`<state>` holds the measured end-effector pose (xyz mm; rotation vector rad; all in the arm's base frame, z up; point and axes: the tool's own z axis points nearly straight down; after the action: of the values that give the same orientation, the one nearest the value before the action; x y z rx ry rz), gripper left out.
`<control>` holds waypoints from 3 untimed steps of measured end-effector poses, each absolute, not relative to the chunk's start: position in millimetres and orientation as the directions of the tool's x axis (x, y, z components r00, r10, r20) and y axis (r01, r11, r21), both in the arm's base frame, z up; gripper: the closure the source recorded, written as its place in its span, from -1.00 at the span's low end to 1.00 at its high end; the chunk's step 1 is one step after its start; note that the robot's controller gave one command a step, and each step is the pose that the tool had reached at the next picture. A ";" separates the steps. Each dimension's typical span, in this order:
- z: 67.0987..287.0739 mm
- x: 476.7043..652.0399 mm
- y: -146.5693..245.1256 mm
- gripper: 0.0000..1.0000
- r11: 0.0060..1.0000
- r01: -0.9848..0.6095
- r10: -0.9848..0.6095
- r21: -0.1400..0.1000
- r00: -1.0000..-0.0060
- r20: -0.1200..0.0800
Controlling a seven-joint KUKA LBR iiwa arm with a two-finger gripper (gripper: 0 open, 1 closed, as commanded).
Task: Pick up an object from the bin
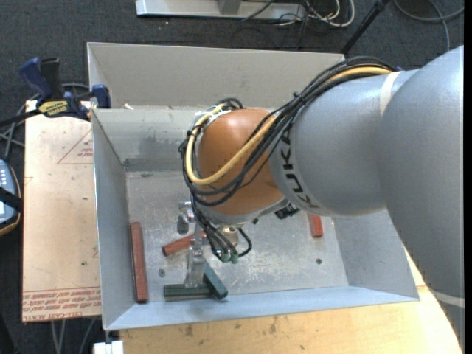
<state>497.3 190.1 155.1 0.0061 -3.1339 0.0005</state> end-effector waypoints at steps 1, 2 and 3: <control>159.0 499.5 189.4 -1.00 1.000 0.000 0.000 0.001 -1.000 0.001; 137.4 498.9 178.0 -1.00 0.997 0.072 0.073 0.006 -0.997 -0.008; 76.7 518.4 153.8 1.00 0.974 0.225 0.225 0.009 -0.974 -0.014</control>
Offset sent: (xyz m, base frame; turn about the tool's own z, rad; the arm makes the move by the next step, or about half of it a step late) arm -0.0054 -0.0465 -0.0795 0.2576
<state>518.4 153.8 76.7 -0.3572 -3.1364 -0.0114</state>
